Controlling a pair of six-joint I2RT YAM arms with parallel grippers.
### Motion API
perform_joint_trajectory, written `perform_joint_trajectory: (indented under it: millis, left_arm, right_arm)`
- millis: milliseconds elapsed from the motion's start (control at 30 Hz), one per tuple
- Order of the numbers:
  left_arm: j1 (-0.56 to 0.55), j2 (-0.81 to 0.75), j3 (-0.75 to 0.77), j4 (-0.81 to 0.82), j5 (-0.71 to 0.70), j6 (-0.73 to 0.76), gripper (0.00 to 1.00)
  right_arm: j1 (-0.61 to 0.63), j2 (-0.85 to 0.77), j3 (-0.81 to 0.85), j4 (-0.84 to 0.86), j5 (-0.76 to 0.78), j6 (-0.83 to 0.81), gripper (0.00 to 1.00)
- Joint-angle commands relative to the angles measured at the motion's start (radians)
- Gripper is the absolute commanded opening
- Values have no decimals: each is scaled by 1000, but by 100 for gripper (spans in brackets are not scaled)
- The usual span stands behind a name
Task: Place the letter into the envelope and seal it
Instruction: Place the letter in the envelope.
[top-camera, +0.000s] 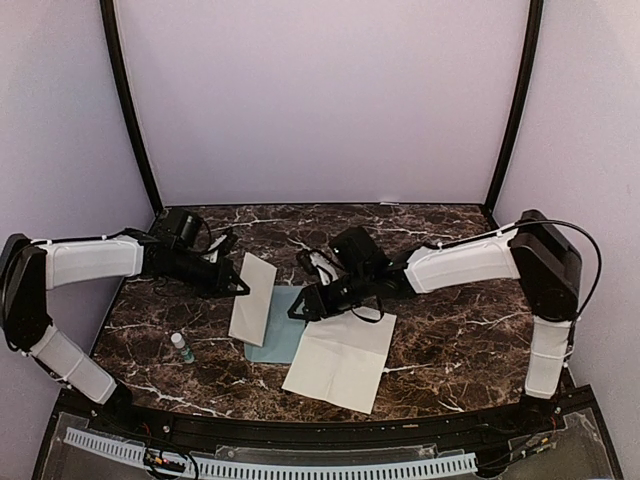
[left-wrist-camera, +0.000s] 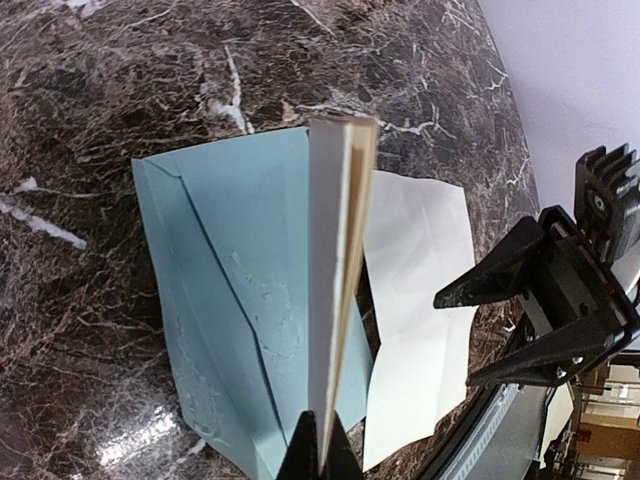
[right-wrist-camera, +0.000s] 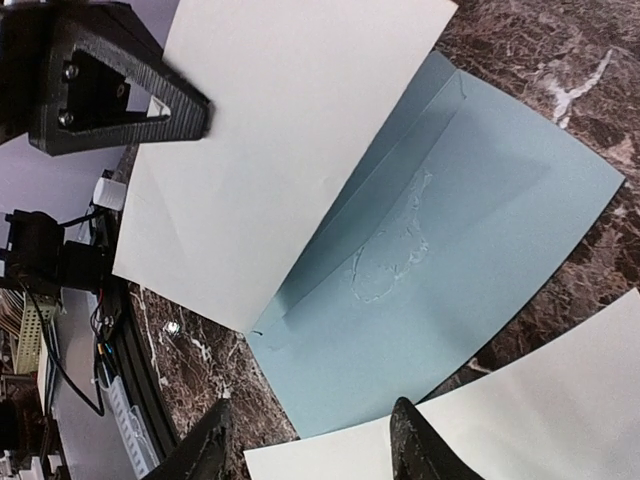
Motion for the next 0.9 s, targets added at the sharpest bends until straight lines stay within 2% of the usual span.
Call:
perform_joint_trajectory:
  millis: [0, 400, 867]
  left_arm:
    - [20, 23, -22, -8, -18, -18, 0]
    - [50, 71, -47, -17, -48, -17, 0]
    - [80, 132, -69, -55, -31, -30, 0]
  right_arm:
    - [35, 72, 69, 67, 19, 35, 48]
    - [37, 202, 117, 66, 37, 41, 50]
    - [39, 243, 113, 60, 73, 82, 49]
